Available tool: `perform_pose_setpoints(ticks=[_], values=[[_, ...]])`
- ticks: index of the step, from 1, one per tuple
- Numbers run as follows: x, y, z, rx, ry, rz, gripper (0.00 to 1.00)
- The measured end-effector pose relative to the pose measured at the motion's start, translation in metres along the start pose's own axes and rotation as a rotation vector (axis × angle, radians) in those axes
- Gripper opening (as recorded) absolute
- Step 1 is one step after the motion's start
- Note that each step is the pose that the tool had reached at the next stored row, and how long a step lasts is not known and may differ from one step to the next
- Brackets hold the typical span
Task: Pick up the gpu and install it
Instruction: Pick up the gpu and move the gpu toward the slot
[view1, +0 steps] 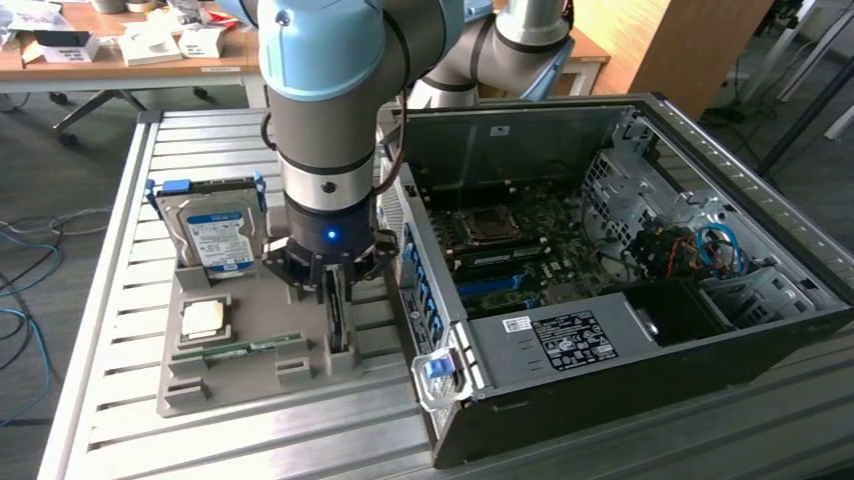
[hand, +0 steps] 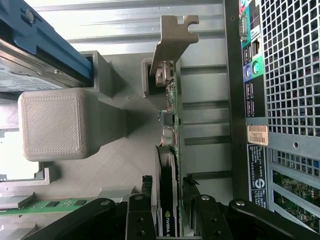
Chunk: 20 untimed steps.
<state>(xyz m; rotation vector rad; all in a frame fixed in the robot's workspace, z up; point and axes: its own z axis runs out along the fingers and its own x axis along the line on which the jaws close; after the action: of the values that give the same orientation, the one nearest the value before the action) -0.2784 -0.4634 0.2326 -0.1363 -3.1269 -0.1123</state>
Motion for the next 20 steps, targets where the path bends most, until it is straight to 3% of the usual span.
perform_pose_setpoints(ticks=[9, 20], values=[[0.0002, -0.0021, -0.0002, -0.0037, 0.0007, 0.000, 0.38], [0.0001, -0.0022, -0.0002, -0.0038, 0.0007, 0.000, 0.38]])
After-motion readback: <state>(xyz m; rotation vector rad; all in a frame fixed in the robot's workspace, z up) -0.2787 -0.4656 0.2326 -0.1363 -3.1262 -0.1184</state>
